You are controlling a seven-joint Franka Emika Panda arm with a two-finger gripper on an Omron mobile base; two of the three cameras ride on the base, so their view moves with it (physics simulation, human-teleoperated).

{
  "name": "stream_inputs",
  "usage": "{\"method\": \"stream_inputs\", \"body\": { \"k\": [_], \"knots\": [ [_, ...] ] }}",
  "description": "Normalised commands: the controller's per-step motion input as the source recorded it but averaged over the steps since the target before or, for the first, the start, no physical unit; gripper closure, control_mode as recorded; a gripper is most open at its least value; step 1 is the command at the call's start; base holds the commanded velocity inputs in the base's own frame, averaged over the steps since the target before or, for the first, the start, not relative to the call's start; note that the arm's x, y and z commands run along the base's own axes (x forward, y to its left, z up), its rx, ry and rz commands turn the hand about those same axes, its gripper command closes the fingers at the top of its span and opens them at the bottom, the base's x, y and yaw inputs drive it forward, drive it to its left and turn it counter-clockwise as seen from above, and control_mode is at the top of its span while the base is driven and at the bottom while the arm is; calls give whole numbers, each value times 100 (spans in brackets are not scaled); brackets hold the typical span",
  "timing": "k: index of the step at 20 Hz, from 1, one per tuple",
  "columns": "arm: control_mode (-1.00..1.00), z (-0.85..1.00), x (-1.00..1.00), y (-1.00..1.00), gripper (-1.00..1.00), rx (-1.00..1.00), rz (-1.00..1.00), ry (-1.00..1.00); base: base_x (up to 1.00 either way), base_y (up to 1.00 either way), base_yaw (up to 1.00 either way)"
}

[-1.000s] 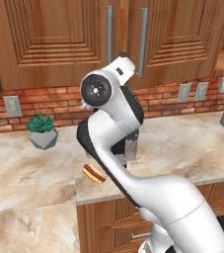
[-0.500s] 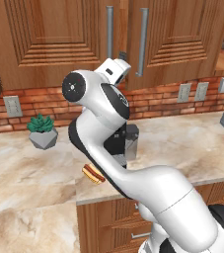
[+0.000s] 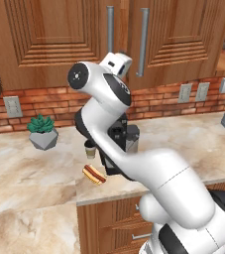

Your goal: Pick the pan from the cabinet and place it on the stove. Then turn on the stove burner for the pan.

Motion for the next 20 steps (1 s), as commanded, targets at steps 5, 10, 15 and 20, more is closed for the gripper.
{"method": "stream_inputs", "body": {
  "k": [5,10,15,20],
  "knots": [
    [-100,-2,11,-19,-100,-9,0,0,0,0,0],
    [-100,-5,13,-13,-100,-9,0,0,0,0,0],
    [-100,-5,27,-8,-100,-7,0,0,0,0,0],
    [-100,-7,36,-1,-100,-6,0,0,0,0,0]
  ]
}}
